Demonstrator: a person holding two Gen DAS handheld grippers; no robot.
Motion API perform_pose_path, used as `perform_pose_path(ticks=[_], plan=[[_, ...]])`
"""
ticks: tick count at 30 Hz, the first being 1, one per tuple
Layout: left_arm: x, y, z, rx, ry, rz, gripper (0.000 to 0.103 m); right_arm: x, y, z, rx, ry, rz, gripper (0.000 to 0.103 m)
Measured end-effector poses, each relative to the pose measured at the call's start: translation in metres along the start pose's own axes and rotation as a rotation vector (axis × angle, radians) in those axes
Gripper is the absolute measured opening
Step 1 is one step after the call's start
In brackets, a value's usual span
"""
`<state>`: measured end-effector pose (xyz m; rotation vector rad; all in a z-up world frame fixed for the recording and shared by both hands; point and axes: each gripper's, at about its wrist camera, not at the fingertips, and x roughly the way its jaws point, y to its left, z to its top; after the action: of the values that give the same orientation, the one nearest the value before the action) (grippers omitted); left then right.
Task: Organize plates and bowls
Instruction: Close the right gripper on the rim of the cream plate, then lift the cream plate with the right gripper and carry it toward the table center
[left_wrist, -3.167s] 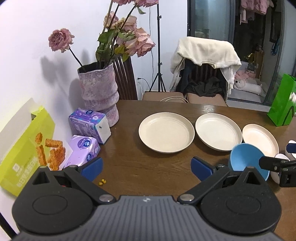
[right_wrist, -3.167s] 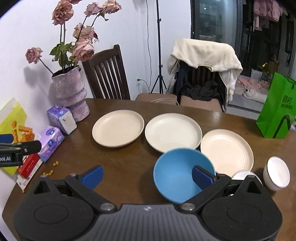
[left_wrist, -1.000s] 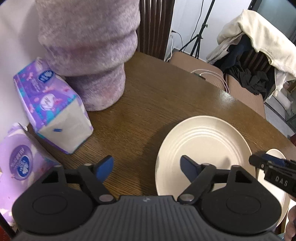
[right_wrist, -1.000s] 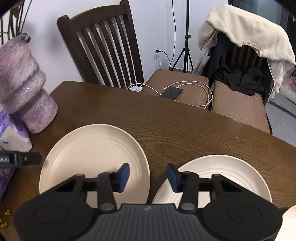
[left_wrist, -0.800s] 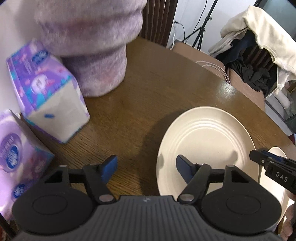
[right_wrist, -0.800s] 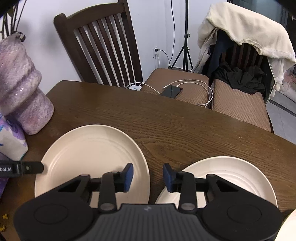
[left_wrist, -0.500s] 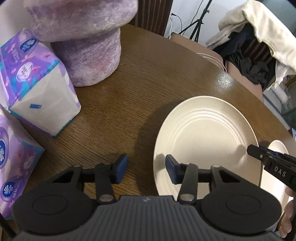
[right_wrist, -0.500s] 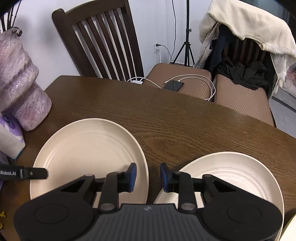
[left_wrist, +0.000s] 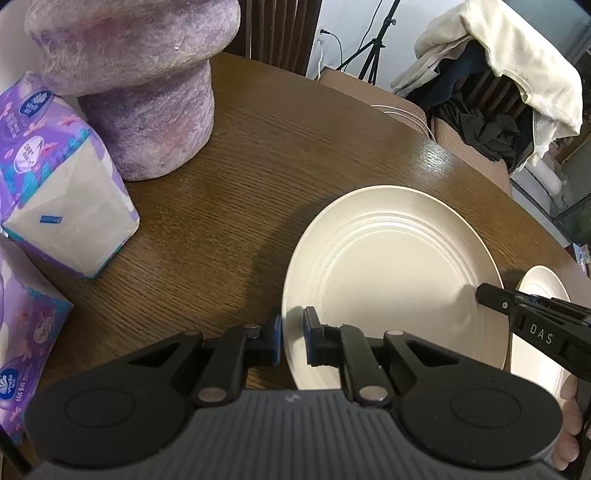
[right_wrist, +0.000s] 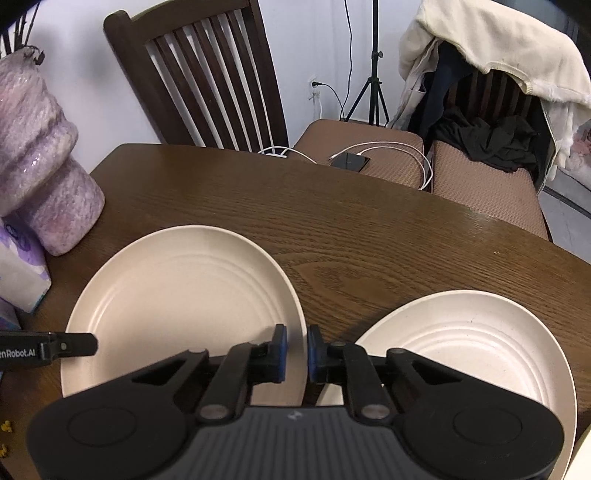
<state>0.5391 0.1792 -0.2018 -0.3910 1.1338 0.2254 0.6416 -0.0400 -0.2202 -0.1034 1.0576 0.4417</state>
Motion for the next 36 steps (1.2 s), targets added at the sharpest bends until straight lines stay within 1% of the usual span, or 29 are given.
perform_pose_path(ticks=[3,8,19,26,36], plan=[[-0.002,-0.003,-0.001,0.022,-0.006,0.016,0.012,-0.002,0.001,-0.002,-0.008,-0.011,-0.002,0.010],[-0.006,-0.002,-0.002,0.024,-0.012,0.014,0.012,-0.008,0.001,-0.004,-0.002,-0.020,-0.001,0.010],[-0.037,-0.006,-0.006,0.047,-0.035,0.026,0.012,-0.033,0.005,-0.007,0.024,-0.045,0.014,0.009],[-0.062,-0.005,-0.017,0.034,-0.045,0.008,0.012,-0.056,0.009,-0.013,0.051,-0.031,0.006,0.009],[-0.091,-0.006,-0.040,0.047,-0.074,0.014,0.012,-0.088,0.014,-0.030,0.058,-0.055,0.019,0.007]])
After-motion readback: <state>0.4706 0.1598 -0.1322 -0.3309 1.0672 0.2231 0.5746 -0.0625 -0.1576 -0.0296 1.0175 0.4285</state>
